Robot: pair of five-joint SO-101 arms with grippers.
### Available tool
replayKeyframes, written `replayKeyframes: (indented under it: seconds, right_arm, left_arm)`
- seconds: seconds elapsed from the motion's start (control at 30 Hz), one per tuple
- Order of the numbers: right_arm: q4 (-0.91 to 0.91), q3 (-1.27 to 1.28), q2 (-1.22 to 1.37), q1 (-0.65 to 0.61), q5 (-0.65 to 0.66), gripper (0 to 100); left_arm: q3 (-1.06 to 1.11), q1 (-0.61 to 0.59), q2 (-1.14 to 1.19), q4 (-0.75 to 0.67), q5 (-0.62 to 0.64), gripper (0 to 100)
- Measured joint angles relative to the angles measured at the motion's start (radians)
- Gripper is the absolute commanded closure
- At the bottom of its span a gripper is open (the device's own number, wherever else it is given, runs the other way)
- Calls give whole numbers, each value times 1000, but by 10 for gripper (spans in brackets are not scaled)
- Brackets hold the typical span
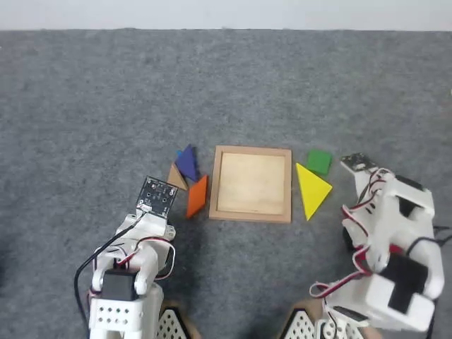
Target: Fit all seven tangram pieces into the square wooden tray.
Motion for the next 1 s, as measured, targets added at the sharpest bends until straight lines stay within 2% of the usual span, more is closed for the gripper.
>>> replayKeyframes:
  seconds: [0.33, 0.6, 0.77, 0.87, 1.0]
  right_arm:
    - [0, -166, 81, 9, -227, 674]
    - [32, -221, -9, 17, -247, 674]
    - [18, -262, -21, -9, -307, 674]
    - [55, -261, -21, -6, -292, 674]
    - [103, -161, -55, 41, -133, 674]
  left_arm:
    - [0, 0, 0, 0, 0, 985]
    - [0, 0, 0, 0, 0, 985]
    - [0, 0, 0, 0, 0, 985]
    - [0, 0, 0, 0, 0, 985]
    - [0, 0, 0, 0, 0, 985]
